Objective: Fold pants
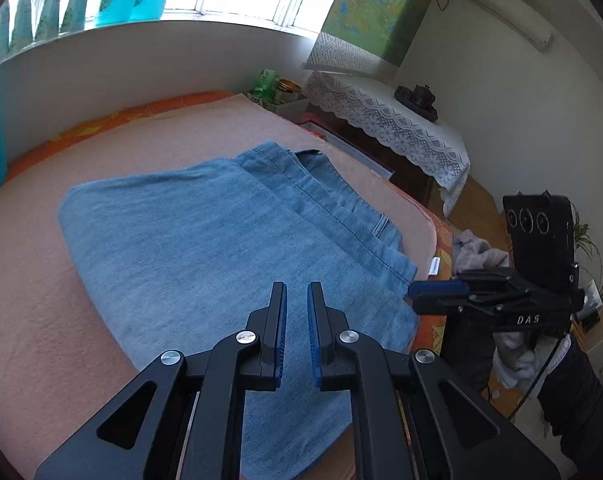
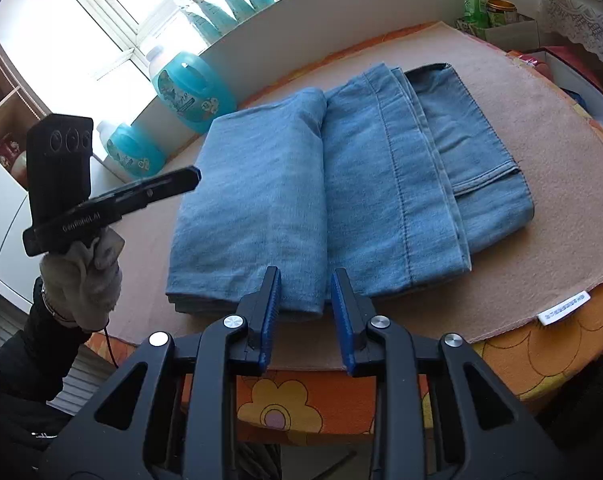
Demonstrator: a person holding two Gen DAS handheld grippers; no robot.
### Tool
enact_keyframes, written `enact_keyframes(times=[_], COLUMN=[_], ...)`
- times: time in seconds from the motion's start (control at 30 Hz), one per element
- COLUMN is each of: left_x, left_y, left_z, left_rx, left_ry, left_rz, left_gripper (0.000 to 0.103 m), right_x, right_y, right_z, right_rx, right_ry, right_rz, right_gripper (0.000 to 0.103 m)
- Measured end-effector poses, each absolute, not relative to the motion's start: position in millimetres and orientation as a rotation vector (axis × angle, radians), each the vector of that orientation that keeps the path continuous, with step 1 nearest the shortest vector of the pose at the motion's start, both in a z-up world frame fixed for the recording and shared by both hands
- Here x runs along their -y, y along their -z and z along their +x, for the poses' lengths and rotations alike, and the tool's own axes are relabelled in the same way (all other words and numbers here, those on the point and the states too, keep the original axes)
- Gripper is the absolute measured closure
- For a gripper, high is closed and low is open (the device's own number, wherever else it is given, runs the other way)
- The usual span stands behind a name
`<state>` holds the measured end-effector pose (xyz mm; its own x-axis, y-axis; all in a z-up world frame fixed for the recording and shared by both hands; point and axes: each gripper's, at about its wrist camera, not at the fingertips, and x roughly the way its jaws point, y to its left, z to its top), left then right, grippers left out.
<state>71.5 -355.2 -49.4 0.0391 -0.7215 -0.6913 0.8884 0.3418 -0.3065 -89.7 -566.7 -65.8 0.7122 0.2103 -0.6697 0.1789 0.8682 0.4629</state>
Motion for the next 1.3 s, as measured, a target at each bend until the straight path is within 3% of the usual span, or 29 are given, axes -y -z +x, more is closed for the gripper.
enact_keyframes(times=[0.07, 0.13, 0.33, 0.53, 0.6, 0.67, 0.77, 1.07, 1.3], left_x=[355.7, 354.0, 349.0, 345.5, 343.5, 339.1, 329.1, 313.8, 347.8], left_y=[63.0, 73.0, 87.9, 88.9, 86.7, 82.1, 71.9, 48.3, 63.8], left_z=[67.4, 66.5, 67.2, 61.0, 59.3, 58.8, 63.0, 80.5, 64.0], left_rx=[-0.913, -0.909, -0.909, -0.875, -0.866, -0.859, -0.834, -0.729, -0.751], left_ry=[1.252, 1.236, 1.234, 1.238, 1.238, 1.233, 1.218, 1.141, 1.240], left_rz=[0.251, 0.260, 0.256, 0.288, 0.297, 0.290, 0.261, 0.266, 0.336], left_gripper=[0.094, 0.094, 0.094, 0.094, 0.094, 0.094, 0.075, 0.075, 0.075], right_x=[583.2, 595.4, 604.7, 600.3, 592.6, 584.4, 575.2, 585.4, 645.2], right_y=[53.9, 51.1, 85.8, 109.5, 108.5, 104.2, 90.2, 16.5, 48.6], right_z=[-74.5, -47.6, 37.3, 62.9, 64.6, 65.1, 61.2, 44.6, 53.5], right_rx=[-0.750, -0.747, -0.851, -0.844, -0.857, -0.863, -0.845, -0.811, -0.912], right_ry=[-0.028, -0.052, -0.089, -0.173, -0.194, -0.188, -0.145, 0.027, 0.127], right_rz=[0.573, 0.601, 0.616, 0.677, 0.652, 0.619, 0.546, 0.225, 0.251], right_gripper=[0.058, 0.052, 0.052, 0.052, 0.056, 0.082, 0.093, 0.097, 0.097])
